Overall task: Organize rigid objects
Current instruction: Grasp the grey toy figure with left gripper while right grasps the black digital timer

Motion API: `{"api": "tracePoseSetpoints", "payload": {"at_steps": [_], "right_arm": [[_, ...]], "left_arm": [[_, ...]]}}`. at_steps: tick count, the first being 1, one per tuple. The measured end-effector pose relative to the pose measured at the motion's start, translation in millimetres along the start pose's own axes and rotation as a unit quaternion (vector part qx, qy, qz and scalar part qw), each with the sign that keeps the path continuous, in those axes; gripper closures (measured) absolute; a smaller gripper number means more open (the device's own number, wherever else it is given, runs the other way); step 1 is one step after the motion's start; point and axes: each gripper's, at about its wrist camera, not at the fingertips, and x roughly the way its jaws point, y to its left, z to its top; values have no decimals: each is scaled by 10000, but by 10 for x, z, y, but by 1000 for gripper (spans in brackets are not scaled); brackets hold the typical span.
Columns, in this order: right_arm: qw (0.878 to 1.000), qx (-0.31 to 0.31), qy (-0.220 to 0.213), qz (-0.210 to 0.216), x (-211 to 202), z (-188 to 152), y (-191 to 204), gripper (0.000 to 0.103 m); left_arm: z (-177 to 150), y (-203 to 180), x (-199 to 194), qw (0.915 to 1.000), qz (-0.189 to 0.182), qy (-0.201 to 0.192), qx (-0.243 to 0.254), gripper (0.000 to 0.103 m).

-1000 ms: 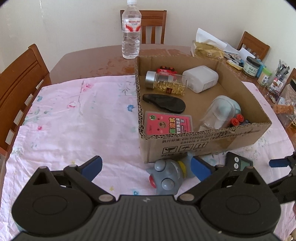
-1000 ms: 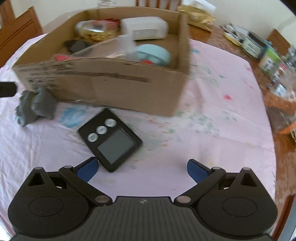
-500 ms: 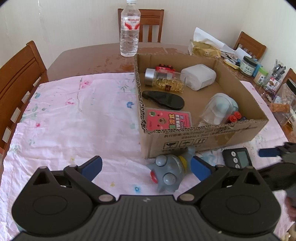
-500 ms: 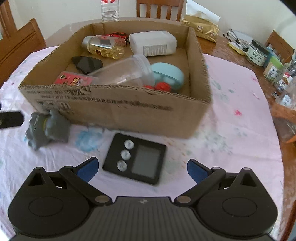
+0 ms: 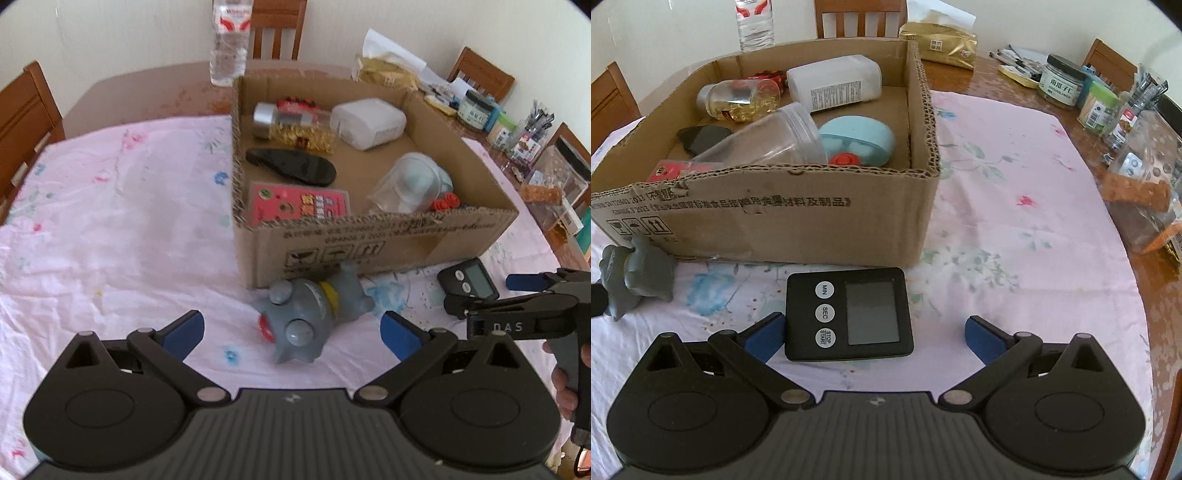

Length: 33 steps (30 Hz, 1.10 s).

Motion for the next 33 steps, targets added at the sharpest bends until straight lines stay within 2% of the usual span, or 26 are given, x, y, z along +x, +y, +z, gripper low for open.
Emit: {"api": "tracePoseSetpoints", "payload": {"at_steps": [6, 11, 19, 25, 29, 31, 33], "right_arm": [[10000, 15, -70, -20, -11, -26, 6, 0], [9999, -5, -122, -10, -25, -48, 3, 0], [9996, -145, -231, 72, -36, -73, -16, 0], [9990, -288, -308, 164, -46, -101, -35, 0], [9983, -381, -383, 227, -52, -127, -50, 0], [9980, -405, -427, 245, -53, -139, -56, 0], [9978, -416, -459, 255, -54, -148, -55, 0]], "left_arm": [[-6, -99, 202, 9997, -67, 150, -163, 2], [-16, -130, 345, 9987, 31, 342, -375, 2], [16, -261, 409, 9983, 366, 294, -340, 1], [83, -293, 457, 9965, 452, 170, -679, 3], [86, -298, 442, 9954, 569, 79, -762, 11], [56, -298, 413, 9955, 666, 30, -668, 23], [18, -285, 376, 9959, 714, -20, -548, 28]]}}
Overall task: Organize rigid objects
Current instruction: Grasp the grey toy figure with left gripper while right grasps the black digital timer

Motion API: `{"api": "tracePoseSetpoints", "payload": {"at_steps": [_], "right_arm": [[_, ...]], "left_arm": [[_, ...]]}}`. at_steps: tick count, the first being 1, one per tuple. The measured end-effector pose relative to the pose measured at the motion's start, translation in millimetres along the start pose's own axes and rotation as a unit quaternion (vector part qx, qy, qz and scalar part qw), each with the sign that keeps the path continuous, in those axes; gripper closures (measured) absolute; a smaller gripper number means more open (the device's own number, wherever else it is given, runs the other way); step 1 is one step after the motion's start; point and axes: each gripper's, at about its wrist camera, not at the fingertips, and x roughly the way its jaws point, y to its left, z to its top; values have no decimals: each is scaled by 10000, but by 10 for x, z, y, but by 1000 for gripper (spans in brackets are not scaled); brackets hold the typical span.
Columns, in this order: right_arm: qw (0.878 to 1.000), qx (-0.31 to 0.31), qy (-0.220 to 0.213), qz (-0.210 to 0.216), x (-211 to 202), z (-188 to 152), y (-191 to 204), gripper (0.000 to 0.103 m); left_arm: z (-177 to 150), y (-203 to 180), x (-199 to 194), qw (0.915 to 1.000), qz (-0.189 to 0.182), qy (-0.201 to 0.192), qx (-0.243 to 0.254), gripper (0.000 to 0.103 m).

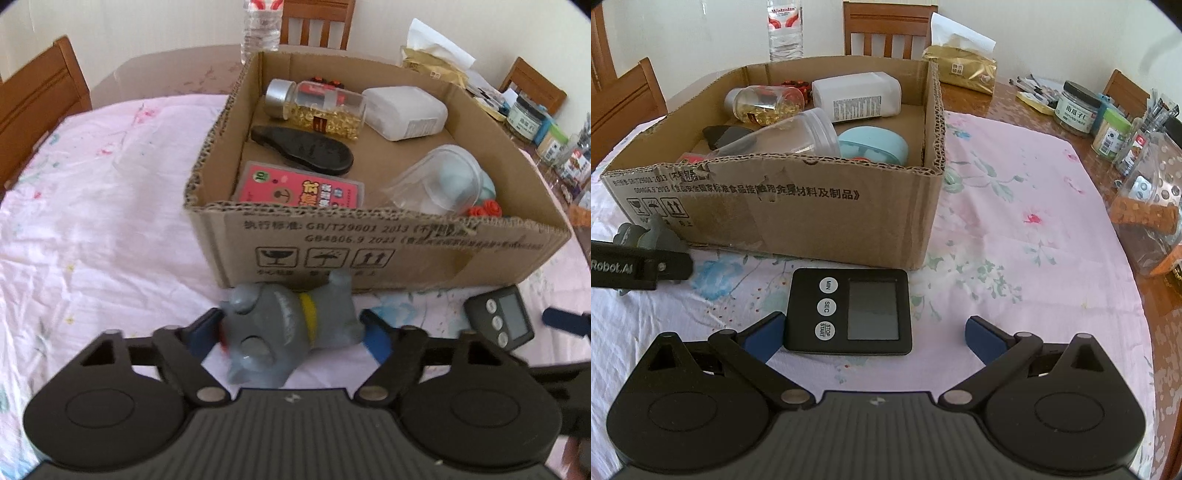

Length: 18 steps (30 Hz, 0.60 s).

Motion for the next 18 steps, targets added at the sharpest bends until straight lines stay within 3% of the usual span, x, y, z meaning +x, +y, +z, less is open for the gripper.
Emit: {"api": "tracePoseSetpoints", "payload": {"at_steps": [11, 18], "right_arm": [[9996, -143, 226, 105, 22, 71, 21, 0], [9979, -498, 212, 357, 61, 127, 210, 0]], "left_arm": [[-134, 217, -127, 9987, -235, 67, 450, 29], [-152, 210, -141, 9990, -156, 36, 420, 28]]}}
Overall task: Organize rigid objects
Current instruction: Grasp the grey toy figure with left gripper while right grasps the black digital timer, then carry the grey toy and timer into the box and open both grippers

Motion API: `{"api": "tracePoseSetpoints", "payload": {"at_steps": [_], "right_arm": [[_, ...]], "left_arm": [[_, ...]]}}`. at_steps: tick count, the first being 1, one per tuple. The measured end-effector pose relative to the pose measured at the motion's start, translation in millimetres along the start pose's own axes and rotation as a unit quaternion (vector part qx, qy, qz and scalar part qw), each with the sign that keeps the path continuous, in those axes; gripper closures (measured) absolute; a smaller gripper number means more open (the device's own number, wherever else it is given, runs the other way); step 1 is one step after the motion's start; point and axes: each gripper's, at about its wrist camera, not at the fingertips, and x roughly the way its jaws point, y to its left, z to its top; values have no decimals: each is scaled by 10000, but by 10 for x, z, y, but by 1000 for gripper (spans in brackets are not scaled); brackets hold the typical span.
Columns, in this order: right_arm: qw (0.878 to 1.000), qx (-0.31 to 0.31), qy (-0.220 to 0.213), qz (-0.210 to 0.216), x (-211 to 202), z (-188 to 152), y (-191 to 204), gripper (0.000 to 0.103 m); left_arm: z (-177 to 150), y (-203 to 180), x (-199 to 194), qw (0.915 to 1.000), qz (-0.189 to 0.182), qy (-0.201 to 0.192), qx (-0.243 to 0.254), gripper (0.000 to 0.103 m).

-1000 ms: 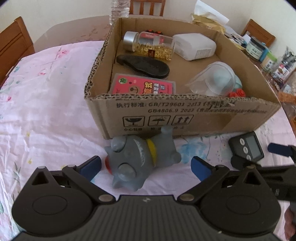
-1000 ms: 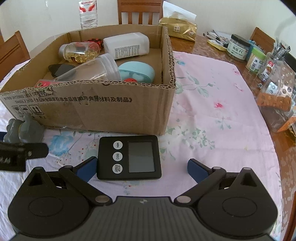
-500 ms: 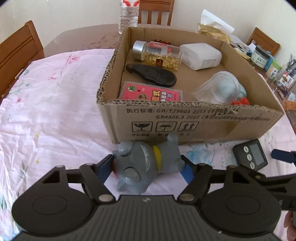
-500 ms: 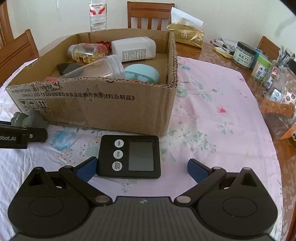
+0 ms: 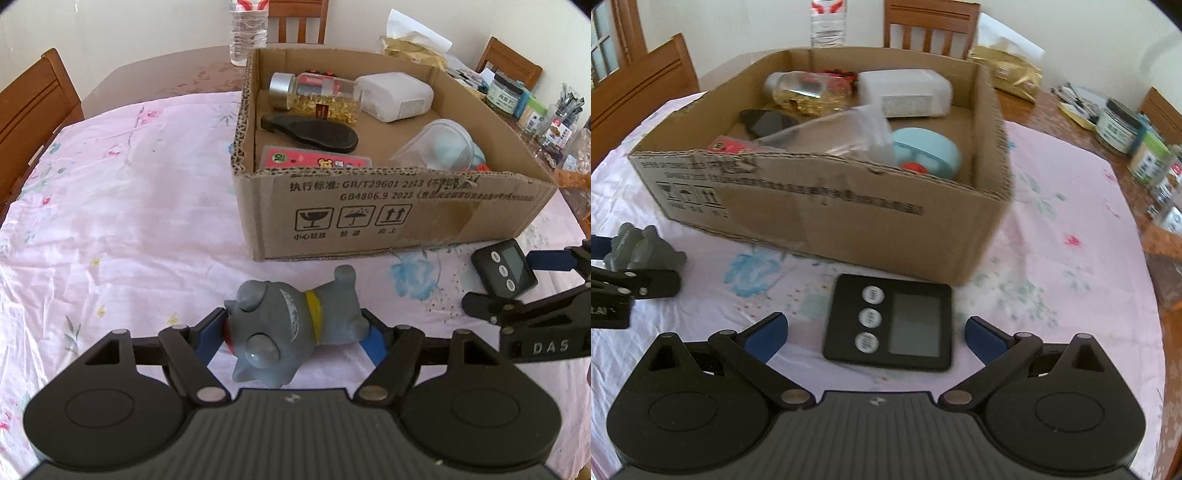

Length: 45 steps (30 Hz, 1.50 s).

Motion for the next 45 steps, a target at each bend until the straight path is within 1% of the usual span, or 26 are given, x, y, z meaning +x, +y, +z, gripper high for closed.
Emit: {"api": "tracePoseSetpoints", "payload": {"at_steps": [3, 5, 8, 9, 13, 16, 20, 24, 28, 32, 34, 35, 39, 45], "right_arm": [[10000, -67, -5, 33, -3, 7, 44, 0], [10000, -51, -25, 35, -16, 6, 49, 2], [10000, -26, -57, 8, -44, 16, 45, 9], [10000, -6, -69, -3, -59, 16, 36, 13], [10000, 18, -87, -37, -71, 44, 26, 25], [10000, 1, -82, -48, -78, 53, 26, 29], [9999, -18, -97, -51, -71, 54, 33, 29], [9999, -19, -106, -29, -79, 45, 24, 29], [9999, -36, -110, -6, -81, 45, 22, 29], [10000, -28, -84, 0, -83, 45, 14, 28], [10000, -65, -71, 8, -87, 44, 18, 29], [9999, -87, -68, 7, -90, 41, 21, 29], [9999, -126, -28, 23, -100, 33, 17, 29], [9998, -171, -29, 60, -155, 28, -6, 29]], "left_arm": [[-3, -5, 10, 10000, 44, -29, -17, 27], [-7, -11, 21, 9999, 98, -14, -51, 21], [-4, -29, 36, 9998, 157, -19, -102, 19], [-1, -35, 40, 9998, 166, -17, -107, 18], [13, -37, 49, 9997, 198, -19, -136, 17], [17, -40, 53, 9996, 240, -10, -142, 17], [25, -57, 61, 9993, 313, 18, -201, 17], [43, -59, 73, 9984, 366, 27, -431, 18], [61, -62, 71, 9977, 348, 15, -589, 23], [51, -73, 76, 9977, 392, 9, -550, 24], [40, -73, 71, 9978, 420, 1, -518, 29], [37, -69, 66, 9978, 432, -6, -498, 29], [36, -37, 60, 9984, 323, 9, -453, 31], [22, -70, 8, 9997, 203, -12, -135, 31]]}}
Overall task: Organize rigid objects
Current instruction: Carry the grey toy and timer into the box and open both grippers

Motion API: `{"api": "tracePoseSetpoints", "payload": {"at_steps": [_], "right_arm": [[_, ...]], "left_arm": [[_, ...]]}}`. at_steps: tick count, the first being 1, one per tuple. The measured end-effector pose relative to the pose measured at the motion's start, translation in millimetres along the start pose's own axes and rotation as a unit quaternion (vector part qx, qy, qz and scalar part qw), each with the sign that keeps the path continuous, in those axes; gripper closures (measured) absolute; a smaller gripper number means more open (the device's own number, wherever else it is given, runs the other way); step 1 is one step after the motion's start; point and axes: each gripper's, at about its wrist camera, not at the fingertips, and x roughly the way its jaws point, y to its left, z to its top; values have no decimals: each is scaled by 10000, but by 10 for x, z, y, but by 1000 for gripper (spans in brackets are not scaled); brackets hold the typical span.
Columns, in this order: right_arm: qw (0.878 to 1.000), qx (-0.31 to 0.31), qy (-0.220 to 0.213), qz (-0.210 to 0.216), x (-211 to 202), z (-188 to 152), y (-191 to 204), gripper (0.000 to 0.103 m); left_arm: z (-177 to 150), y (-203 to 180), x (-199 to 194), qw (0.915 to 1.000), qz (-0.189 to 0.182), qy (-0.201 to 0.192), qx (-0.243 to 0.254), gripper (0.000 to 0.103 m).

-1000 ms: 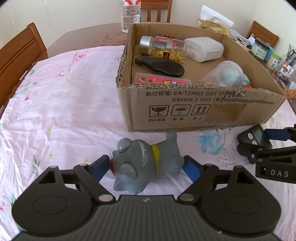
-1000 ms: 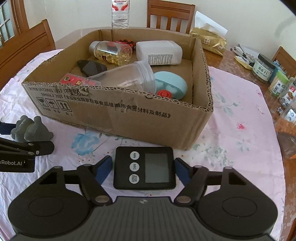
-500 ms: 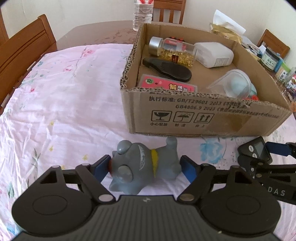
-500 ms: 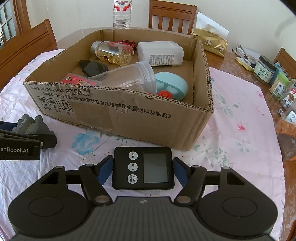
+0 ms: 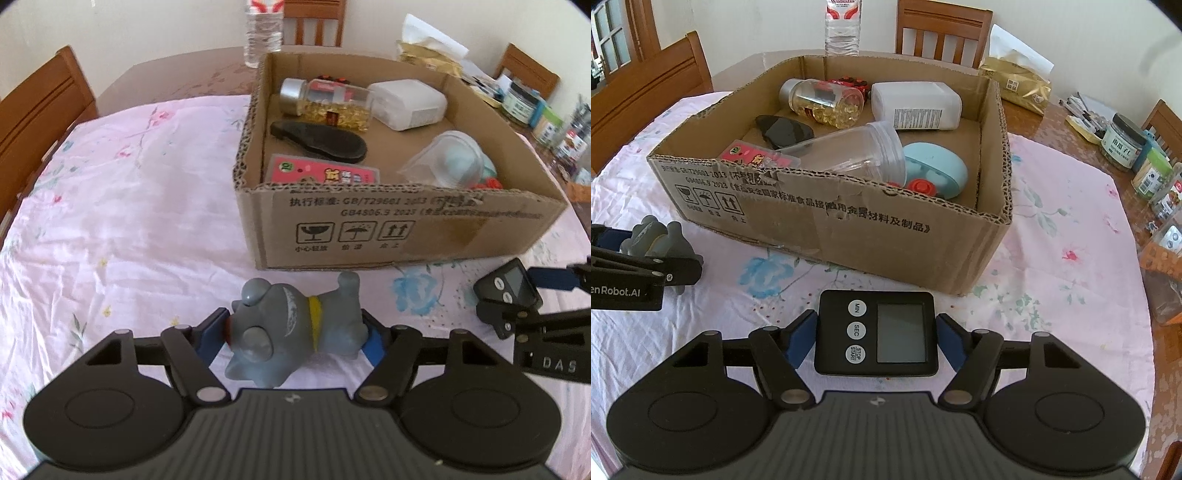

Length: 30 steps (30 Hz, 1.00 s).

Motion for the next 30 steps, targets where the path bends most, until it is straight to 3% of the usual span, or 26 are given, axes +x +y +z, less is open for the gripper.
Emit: {"api": "tracePoseSetpoints", "payload": {"at_steps": [8, 13, 19, 24, 30], "right_arm": [[9998, -46, -3, 205, -186, 73, -71, 29], [9990, -161, -100, 406, -446, 203, -162, 29], [9972, -274, -429, 552, -738, 510, -280, 29], [9949, -442, -692, 579, -667, 867, -246, 29], [9949, -530, -591, 626, -283, 1211, -116, 29]], "left_arm": [[-3, 4, -128, 9986, -290, 61, 441, 31], [88, -2, -406, 9955, -400, -131, 849, 31], [238, -10, -606, 9939, -533, -323, 908, 31], [269, -32, -658, 9929, -550, -455, 948, 31], [257, 34, -700, 9937, -502, -514, 856, 31]]}}
